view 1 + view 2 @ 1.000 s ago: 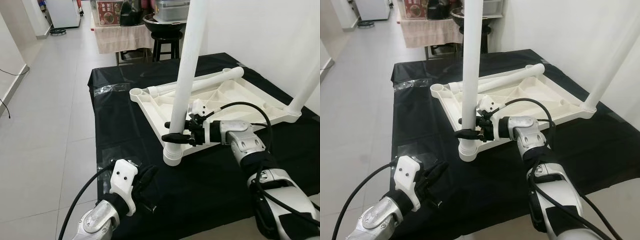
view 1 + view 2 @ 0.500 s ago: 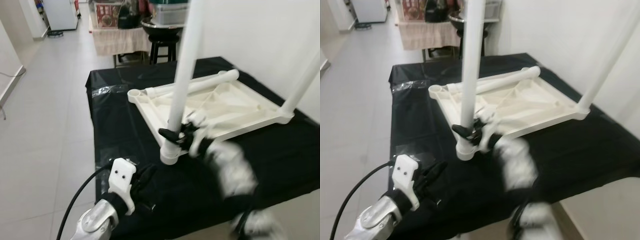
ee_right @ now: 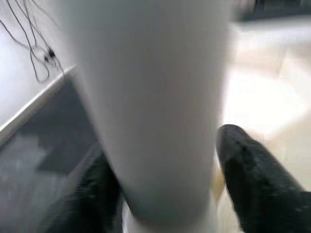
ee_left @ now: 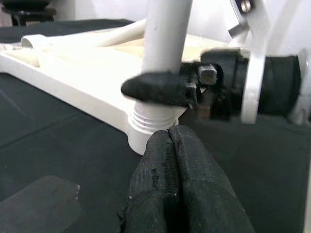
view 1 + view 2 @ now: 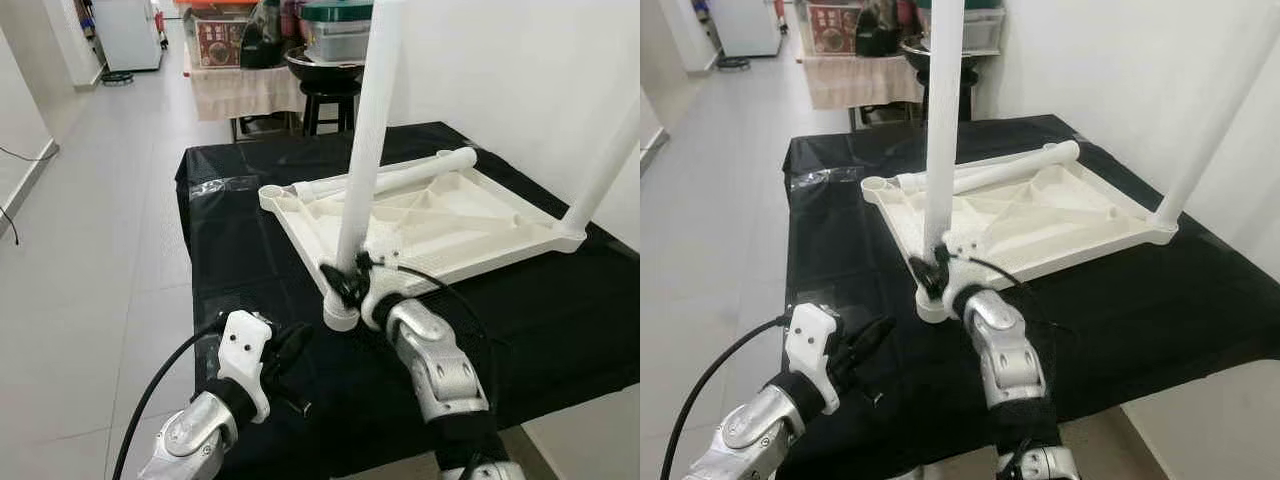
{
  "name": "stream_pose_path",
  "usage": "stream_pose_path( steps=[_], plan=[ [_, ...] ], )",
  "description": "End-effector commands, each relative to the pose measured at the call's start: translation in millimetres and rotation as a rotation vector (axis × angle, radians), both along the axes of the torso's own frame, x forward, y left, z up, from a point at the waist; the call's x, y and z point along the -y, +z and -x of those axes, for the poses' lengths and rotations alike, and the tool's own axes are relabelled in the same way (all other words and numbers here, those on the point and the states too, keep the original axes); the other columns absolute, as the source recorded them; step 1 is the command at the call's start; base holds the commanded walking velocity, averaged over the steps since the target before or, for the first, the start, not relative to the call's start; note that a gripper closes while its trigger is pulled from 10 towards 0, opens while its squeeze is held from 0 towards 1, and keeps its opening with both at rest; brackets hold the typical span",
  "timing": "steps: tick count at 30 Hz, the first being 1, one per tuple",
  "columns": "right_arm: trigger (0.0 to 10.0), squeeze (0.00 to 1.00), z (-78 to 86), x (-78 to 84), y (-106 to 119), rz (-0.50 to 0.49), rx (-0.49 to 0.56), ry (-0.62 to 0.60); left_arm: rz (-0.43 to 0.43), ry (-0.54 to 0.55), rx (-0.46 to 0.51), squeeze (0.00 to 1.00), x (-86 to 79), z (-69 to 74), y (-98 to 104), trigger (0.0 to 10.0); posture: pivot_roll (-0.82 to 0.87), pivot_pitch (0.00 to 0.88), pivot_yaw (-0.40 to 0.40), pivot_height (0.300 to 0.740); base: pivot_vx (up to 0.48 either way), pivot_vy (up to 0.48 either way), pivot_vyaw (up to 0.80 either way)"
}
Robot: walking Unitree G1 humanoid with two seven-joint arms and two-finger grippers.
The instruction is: Building children table
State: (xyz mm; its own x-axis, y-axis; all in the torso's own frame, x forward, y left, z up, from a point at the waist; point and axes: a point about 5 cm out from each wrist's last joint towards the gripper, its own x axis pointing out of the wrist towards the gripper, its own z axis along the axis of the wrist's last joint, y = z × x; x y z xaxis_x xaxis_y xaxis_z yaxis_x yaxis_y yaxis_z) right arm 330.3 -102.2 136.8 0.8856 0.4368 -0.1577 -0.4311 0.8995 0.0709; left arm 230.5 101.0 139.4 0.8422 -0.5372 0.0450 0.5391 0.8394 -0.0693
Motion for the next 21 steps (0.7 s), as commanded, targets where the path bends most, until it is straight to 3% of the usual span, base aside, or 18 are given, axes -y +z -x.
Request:
stream_pose_path(
  steps=[1,3,4,5,7,8,11,16,21],
  plan=[
    [10.0,1.00,-1.9,-1.2,14.1,-0.033,0.045,0.051,-0.001,0.003,-0.023,0.00,-0.4,-0.9,-3.4,10.0,-0.01,0.071,-0.039,0.740,0.000,0.000,0.00],
    [10.0,1.00,-5.7,-1.2,23.9,-0.050,0.081,0.122,0.000,0.001,-0.023,0.00,-0.3,-0.9,-3.3,10.0,-0.01,0.071,-0.039,0.740,0.000,0.000,0.00],
    [10.0,1.00,-11.5,0.2,37.7,-0.054,0.135,0.243,0.000,-0.001,-0.024,0.00,-0.1,-0.9,-3.5,10.0,-0.01,0.070,-0.034,0.740,0.000,0.000,0.00],
    [10.0,0.93,-13.8,1.0,43.4,-0.033,0.159,0.328,0.000,-0.003,-0.025,0.00,0.0,-1.0,-3.6,10.0,-0.01,0.068,-0.035,0.740,0.000,0.000,0.00],
    [10.0,0.93,-15.2,2.1,47.8,-0.004,0.177,0.412,0.000,-0.005,-0.026,0.00,0.2,-1.0,-3.8,10.0,-0.01,0.068,-0.035,0.740,0.000,0.000,0.00],
    [10.0,0.00,-15.1,2.5,49.8,0.016,0.189,0.457,0.000,-0.005,-0.026,0.00,0.4,-1.1,-3.8,10.0,-0.01,0.067,-0.036,0.740,0.000,0.000,0.00],
    [10.0,0.00,-25.8,8.3,63.3,0.052,0.178,0.667,-0.003,-0.005,-0.026,0.00,0.4,-1.1,-4.4,10.0,0.00,0.060,-0.035,0.740,0.000,0.000,0.00],
    [10.0,0.00,-33.9,10.0,63.5,0.092,0.154,0.703,-0.006,-0.004,-0.026,0.00,0.3,-1.1,-4.8,10.0,0.01,0.056,-0.036,0.740,0.000,0.000,0.00],
    [10.0,0.00,-38.4,10.1,61.9,0.066,0.097,0.811,-0.012,-0.007,-0.027,0.00,1.0,-0.5,-6.0,10.0,0.01,0.048,-0.041,0.740,0.000,0.000,0.00]
  ],
)
